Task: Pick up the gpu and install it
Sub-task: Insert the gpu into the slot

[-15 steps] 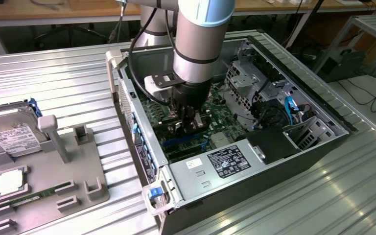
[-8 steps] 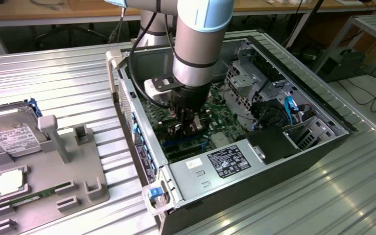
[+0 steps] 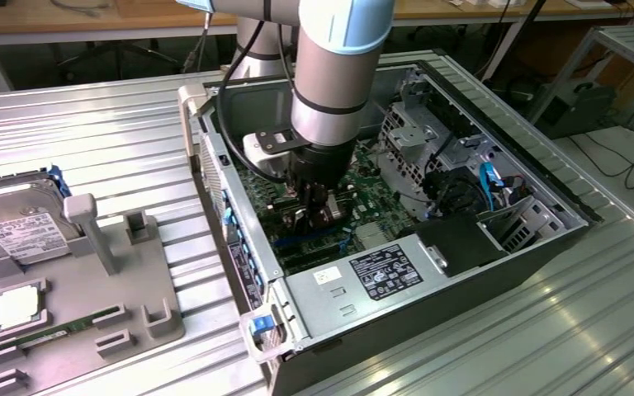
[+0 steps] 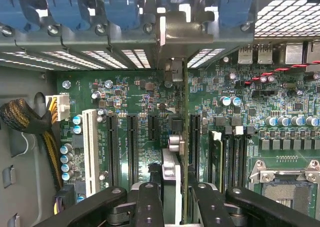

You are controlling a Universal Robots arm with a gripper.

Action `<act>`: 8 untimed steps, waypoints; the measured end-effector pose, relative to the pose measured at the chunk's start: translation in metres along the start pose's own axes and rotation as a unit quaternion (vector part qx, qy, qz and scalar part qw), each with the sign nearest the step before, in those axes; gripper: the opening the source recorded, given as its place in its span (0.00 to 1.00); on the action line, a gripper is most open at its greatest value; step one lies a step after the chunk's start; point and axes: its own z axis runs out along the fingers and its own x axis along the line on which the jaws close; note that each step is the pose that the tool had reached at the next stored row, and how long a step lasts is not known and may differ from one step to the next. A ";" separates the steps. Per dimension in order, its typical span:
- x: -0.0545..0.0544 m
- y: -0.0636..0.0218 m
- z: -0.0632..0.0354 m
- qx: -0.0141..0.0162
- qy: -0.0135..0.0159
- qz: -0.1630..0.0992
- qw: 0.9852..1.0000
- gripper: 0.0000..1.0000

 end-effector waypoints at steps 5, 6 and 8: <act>0.000 0.0001 0.0021 0.000 0.000 0.000 1.000 0.28; 0.000 0.0000 0.0021 0.000 0.000 0.000 1.000 0.28; 0.000 0.0000 0.0022 0.000 0.000 0.000 1.000 0.28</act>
